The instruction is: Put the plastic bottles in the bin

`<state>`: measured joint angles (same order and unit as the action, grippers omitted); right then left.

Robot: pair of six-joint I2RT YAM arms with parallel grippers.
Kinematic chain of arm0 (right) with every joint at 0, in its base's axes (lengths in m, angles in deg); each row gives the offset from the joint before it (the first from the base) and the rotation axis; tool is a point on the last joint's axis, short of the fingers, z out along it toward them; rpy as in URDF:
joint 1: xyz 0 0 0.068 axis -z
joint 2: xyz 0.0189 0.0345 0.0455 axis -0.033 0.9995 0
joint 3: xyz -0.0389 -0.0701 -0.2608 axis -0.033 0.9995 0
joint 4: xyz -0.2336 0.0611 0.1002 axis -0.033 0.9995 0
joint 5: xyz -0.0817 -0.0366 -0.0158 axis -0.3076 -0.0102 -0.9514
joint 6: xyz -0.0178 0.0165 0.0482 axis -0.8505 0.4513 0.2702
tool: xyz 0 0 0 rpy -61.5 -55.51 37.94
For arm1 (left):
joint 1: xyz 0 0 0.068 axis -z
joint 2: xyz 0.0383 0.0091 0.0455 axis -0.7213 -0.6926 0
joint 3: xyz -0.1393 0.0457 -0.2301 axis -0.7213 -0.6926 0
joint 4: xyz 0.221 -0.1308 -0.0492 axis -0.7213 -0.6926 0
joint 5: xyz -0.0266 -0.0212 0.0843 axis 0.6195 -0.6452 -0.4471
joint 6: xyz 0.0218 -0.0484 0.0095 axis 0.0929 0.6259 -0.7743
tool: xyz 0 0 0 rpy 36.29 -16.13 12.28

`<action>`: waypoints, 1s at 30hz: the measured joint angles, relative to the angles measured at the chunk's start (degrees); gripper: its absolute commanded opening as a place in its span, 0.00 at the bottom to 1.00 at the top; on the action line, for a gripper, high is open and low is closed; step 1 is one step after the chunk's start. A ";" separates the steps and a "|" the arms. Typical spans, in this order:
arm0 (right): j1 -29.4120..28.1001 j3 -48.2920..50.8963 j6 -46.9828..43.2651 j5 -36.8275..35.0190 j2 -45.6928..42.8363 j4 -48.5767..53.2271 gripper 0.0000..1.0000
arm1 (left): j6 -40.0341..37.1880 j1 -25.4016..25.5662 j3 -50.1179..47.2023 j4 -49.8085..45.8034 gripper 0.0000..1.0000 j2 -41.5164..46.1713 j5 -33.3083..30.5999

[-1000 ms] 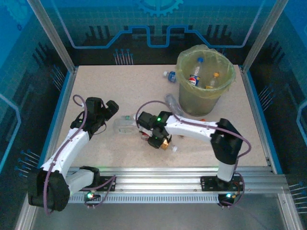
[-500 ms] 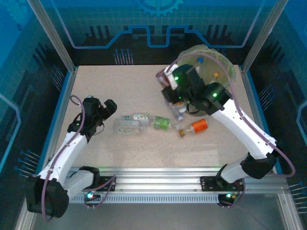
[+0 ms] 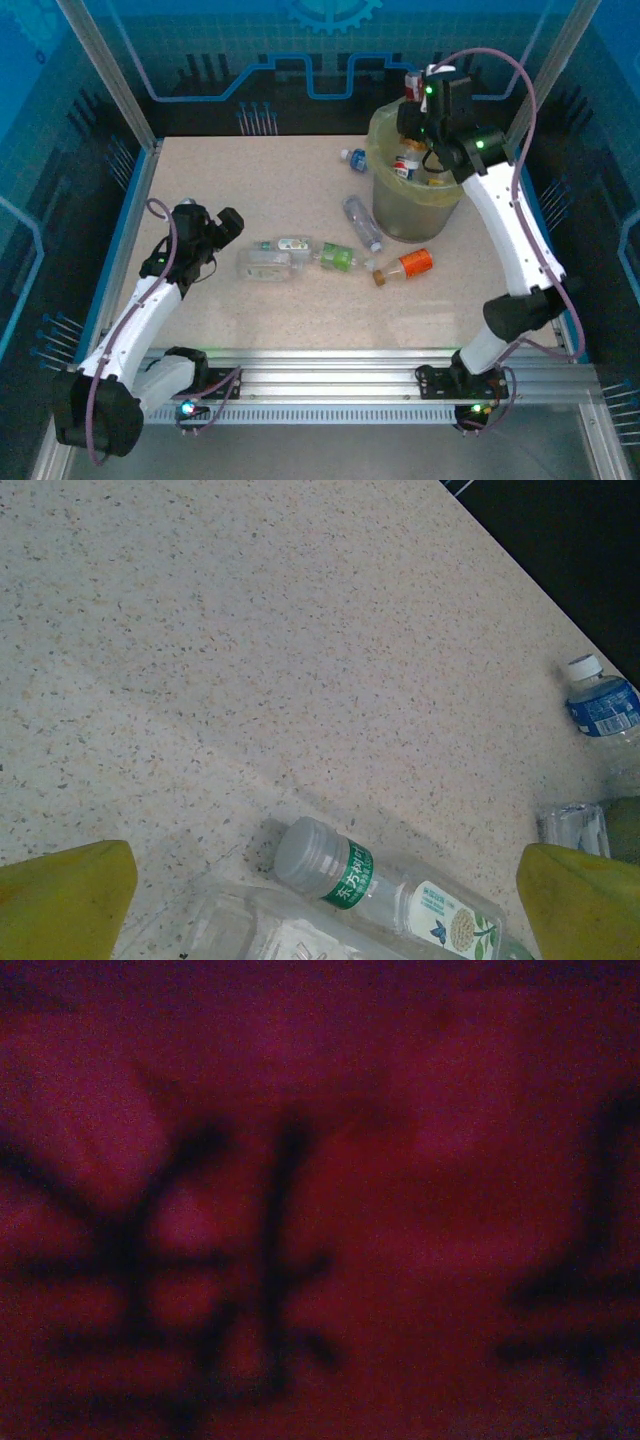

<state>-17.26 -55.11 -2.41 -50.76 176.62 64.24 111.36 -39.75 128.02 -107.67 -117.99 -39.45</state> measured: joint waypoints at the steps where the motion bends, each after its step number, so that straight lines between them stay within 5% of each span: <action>1: 1.05 -1.03 0.92 0.09 1.64 0.00 0.39 | -0.04 0.00 0.00 -0.02 0.99 0.00 0.00; 18: 5.84 -5.33 6.51 -1.07 13.66 7.65 0.49 | -0.48 -0.07 0.02 -0.02 0.99 -0.02 0.66; 30: 5.81 10.75 5.42 -1.92 6.40 5.53 0.80 | -0.50 -0.11 0.74 -0.26 0.99 -0.09 0.66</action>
<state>-11.45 -44.35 3.01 -52.68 183.02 69.77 110.86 -39.86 128.76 -107.93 -118.07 -38.79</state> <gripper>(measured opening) 0.749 0.990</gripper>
